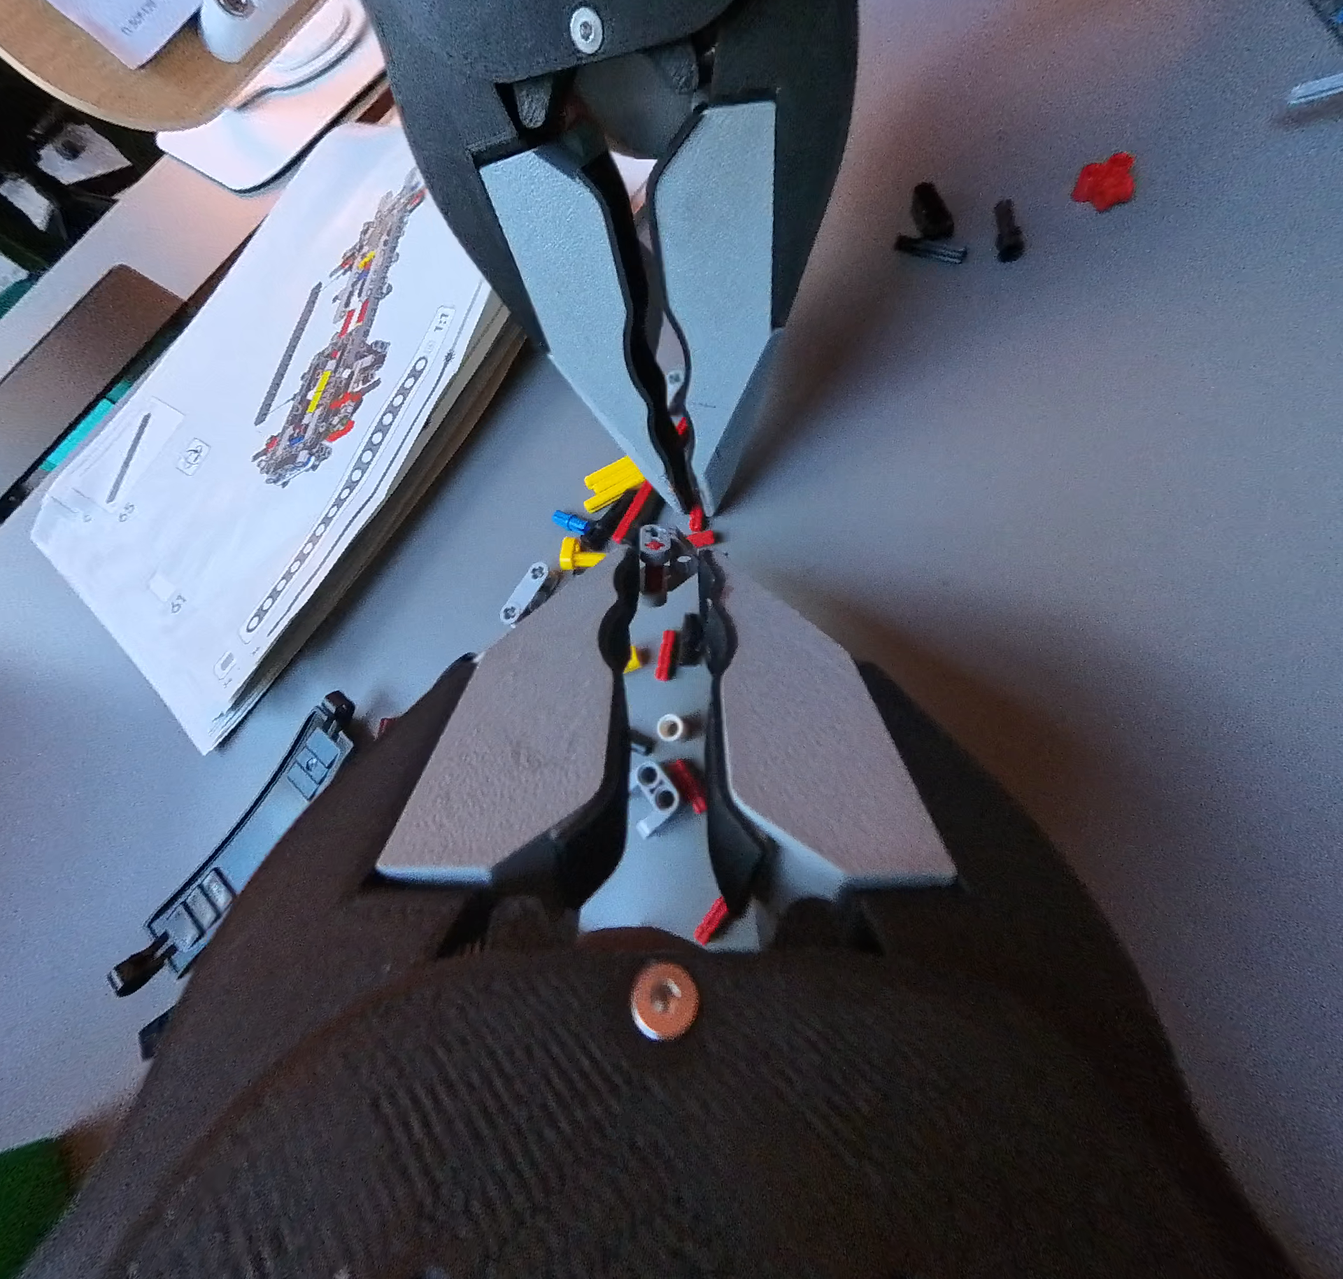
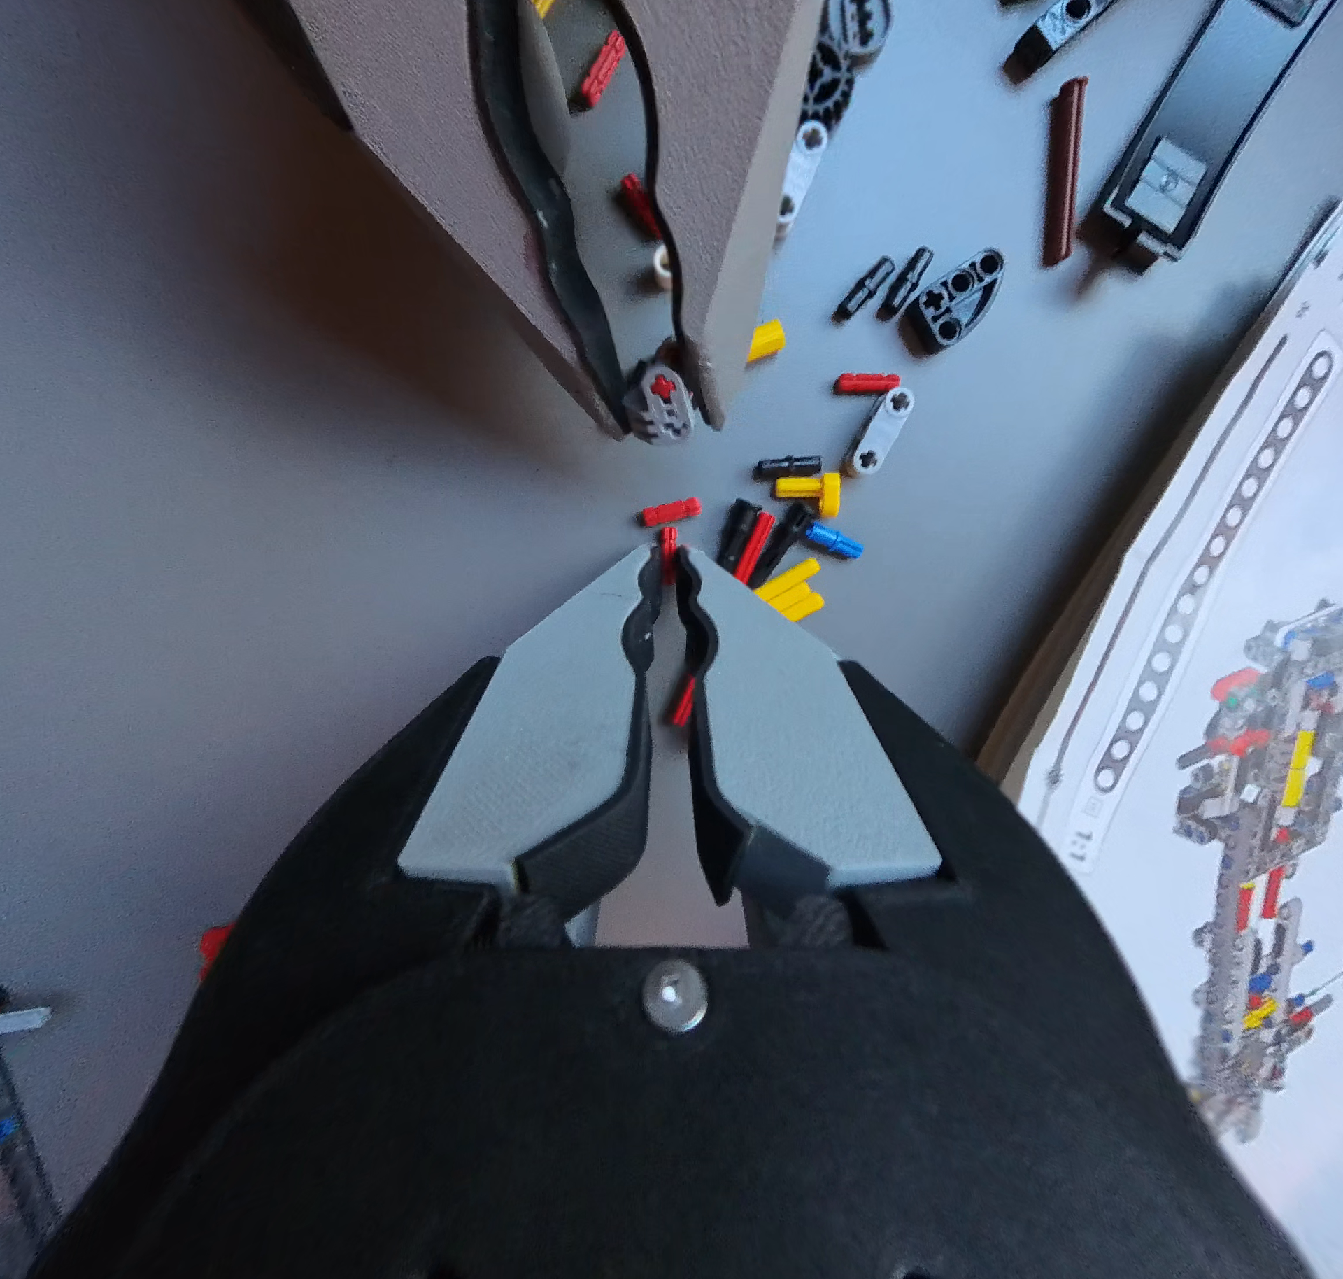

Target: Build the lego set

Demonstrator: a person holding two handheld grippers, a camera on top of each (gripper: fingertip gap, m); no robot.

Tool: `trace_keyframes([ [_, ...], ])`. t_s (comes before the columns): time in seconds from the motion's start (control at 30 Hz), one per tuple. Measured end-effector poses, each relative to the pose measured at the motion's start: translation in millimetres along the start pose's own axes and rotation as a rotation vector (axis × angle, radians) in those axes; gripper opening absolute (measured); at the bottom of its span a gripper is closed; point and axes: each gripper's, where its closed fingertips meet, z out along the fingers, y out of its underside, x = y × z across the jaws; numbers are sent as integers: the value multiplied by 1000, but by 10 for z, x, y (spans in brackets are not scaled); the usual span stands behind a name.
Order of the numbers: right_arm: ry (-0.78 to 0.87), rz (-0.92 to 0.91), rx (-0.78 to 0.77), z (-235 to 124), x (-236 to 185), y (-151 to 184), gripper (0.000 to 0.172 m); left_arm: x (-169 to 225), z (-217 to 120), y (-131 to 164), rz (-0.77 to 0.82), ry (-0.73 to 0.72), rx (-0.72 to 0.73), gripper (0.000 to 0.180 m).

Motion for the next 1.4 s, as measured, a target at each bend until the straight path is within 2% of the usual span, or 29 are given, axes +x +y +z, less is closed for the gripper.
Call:
trace_keyframes([
  [0.13,-4,111,8,-70,-125,134,0,189,57,-96,19,73,18,14],
  [0.3,35,283,58,-368,-386,428,0,612,266,-433,60,200,73,14],
  [0.4,67,354,107,-587,-567,545,0,806,448,-451,92,249,-5,15],
  [0.47,42,409,156,-683,-729,540,0,878,550,-344,143,250,-99,15],
  [0.5,6,440,188,-702,-826,505,0,886,556,-365,149,241,-92,15],
  [0.57,-48,505,224,-664,-959,452,0,886,553,-367,150,231,-91,15],
  [0.77,23,589,207,-459,-834,417,0,878,518,-342,112,210,-102,15],
  [1.0,24,584,203,-340,-783,342,0,849,440,-265,-16,240,-126,25],
  [1.27,20,628,220,-313,-734,318,0,816,384,-199,-72,281,-123,26],
  [1.4,2,640,233,-336,-752,319,0,819,341,-168,-96,284,-95,14],
])
